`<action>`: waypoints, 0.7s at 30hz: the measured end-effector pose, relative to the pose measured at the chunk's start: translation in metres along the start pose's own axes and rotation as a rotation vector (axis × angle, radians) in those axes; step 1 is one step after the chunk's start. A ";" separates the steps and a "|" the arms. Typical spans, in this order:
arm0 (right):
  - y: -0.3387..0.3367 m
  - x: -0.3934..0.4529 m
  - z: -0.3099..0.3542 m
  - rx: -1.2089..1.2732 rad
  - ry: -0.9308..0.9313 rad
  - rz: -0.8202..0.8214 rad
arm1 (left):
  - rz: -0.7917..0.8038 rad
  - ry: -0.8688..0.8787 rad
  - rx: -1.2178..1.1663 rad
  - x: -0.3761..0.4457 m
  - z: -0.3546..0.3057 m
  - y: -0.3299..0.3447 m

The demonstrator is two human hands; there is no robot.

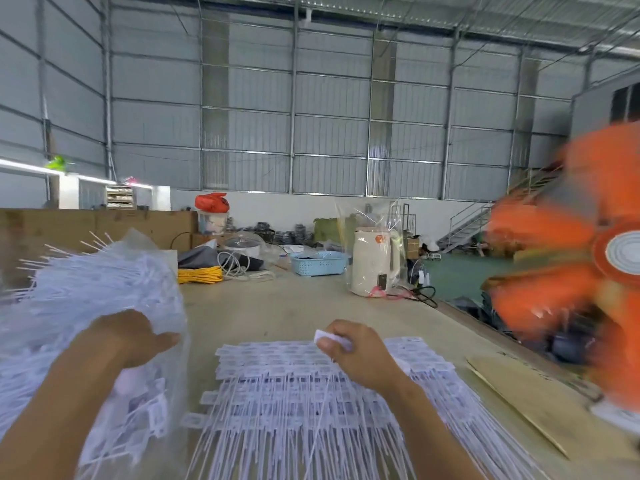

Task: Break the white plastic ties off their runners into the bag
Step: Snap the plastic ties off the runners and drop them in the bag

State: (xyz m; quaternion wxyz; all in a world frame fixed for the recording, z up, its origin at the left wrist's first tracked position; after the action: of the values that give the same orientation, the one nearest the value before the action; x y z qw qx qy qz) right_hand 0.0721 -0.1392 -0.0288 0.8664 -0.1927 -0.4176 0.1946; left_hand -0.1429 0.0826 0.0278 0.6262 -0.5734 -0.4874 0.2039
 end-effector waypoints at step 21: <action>0.023 -0.009 -0.007 -0.063 0.038 0.159 | 0.310 -0.039 -1.537 -0.071 -0.152 0.101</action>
State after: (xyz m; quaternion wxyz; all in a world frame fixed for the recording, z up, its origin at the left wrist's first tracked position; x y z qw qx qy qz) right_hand 0.0684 -0.1249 -0.0501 0.8495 -0.2562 -0.3902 0.2458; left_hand -0.0151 -0.0277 -0.0712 0.0096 -0.9037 -0.4172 -0.0957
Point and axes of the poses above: each hand's wrist, its own x-axis towards the middle knuckle, its own y-axis out of the palm, z = x × y, the point moved 2 cm from there along x, towards the middle knuckle, and after that the axes turned 14 degrees about -z, right-handed, at the moved point
